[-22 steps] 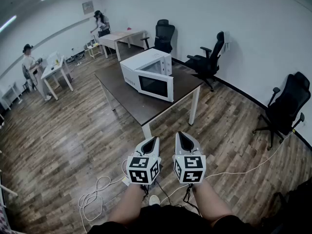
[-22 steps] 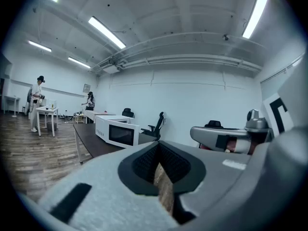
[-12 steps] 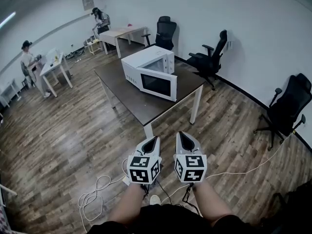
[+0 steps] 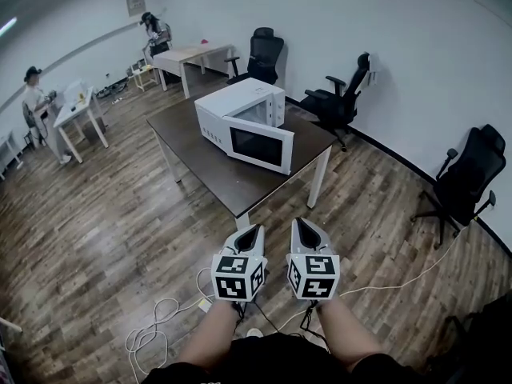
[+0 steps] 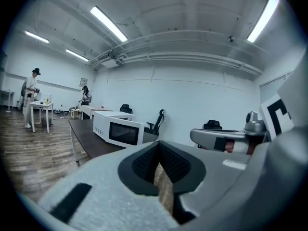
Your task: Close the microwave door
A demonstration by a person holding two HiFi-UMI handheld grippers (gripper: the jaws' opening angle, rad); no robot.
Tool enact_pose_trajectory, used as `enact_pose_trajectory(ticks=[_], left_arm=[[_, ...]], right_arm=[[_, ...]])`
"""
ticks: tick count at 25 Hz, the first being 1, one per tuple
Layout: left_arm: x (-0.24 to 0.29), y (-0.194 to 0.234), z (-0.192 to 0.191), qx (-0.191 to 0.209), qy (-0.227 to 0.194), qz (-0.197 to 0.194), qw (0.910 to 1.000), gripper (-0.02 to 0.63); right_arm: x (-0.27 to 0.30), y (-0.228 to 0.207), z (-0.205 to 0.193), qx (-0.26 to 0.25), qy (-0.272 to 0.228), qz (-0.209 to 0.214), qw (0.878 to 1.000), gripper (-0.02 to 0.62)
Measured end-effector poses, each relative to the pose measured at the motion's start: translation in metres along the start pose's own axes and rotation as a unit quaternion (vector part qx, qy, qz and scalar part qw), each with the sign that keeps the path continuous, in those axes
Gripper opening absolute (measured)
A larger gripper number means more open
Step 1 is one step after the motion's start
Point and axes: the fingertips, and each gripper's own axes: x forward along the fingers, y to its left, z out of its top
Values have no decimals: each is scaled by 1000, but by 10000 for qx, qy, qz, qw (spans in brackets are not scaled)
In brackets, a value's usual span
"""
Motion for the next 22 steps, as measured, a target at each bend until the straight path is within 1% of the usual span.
enact_pose_trajectory(ticks=[4, 10, 14, 22], left_arm=[[10, 20, 8, 10, -19, -163, 9999, 9], [20, 51, 8, 138, 122, -294, 9994, 9], [26, 67, 8, 119, 169, -299, 9993, 9], [47, 94, 3, 98, 253, -222, 9994, 9]], right_arm=[[21, 6, 2, -15, 9, -184, 9998, 8], [49, 23, -5, 101, 68, -318, 9994, 8], [64, 29, -10, 117, 144, -364, 9992, 8], [100, 27, -14, 129, 159, -425, 9989, 9]])
